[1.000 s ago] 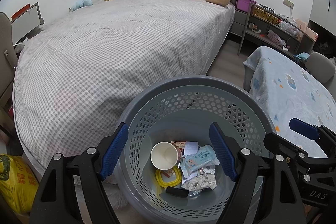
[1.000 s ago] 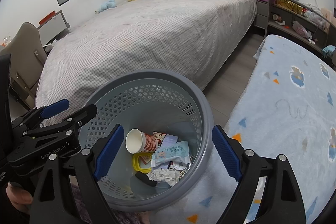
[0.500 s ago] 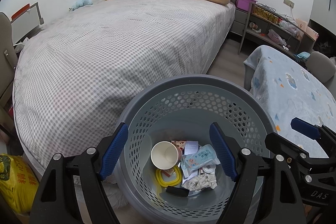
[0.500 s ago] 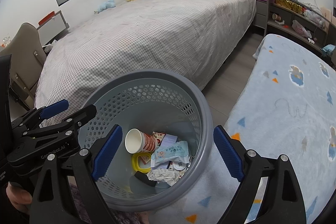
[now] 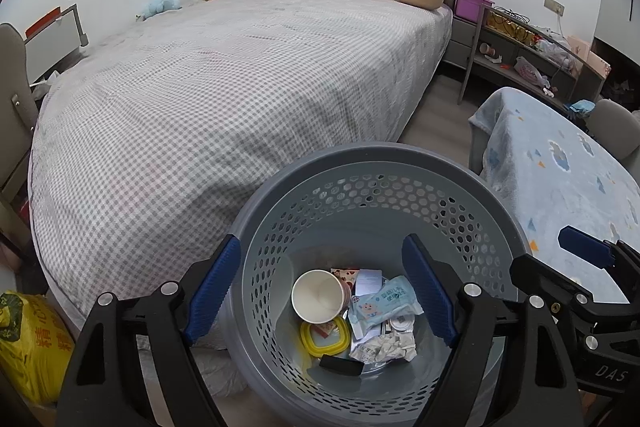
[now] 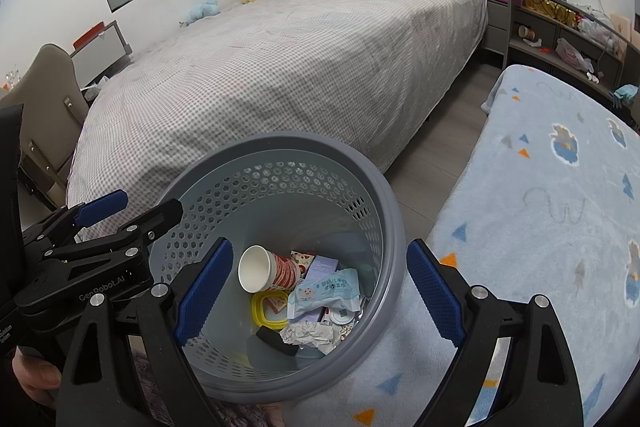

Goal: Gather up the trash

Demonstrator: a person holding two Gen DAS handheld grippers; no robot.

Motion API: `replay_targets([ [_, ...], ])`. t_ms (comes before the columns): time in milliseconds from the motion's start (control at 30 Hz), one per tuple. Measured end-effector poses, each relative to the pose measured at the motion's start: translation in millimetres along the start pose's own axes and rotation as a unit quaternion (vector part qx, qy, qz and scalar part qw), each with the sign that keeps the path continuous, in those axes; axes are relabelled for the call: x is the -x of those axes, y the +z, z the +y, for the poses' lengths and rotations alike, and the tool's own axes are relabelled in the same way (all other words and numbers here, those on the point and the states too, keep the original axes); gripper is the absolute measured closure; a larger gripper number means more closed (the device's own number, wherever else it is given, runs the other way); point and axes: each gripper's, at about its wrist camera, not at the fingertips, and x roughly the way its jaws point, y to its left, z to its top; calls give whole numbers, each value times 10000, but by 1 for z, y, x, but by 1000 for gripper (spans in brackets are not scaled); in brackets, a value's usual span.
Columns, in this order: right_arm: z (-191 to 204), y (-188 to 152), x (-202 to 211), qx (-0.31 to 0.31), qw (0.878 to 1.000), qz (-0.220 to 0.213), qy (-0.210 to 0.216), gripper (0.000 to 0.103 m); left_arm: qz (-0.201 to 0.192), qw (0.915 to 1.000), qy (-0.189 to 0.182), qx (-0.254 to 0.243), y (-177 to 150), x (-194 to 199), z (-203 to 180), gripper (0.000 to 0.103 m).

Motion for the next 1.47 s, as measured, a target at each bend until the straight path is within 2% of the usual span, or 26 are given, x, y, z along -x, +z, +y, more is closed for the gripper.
replay_targets([
  [1467, 0, 0, 0, -3, 10000, 1, 1, 15, -25, 10000, 91, 15, 2, 4, -1, 24],
])
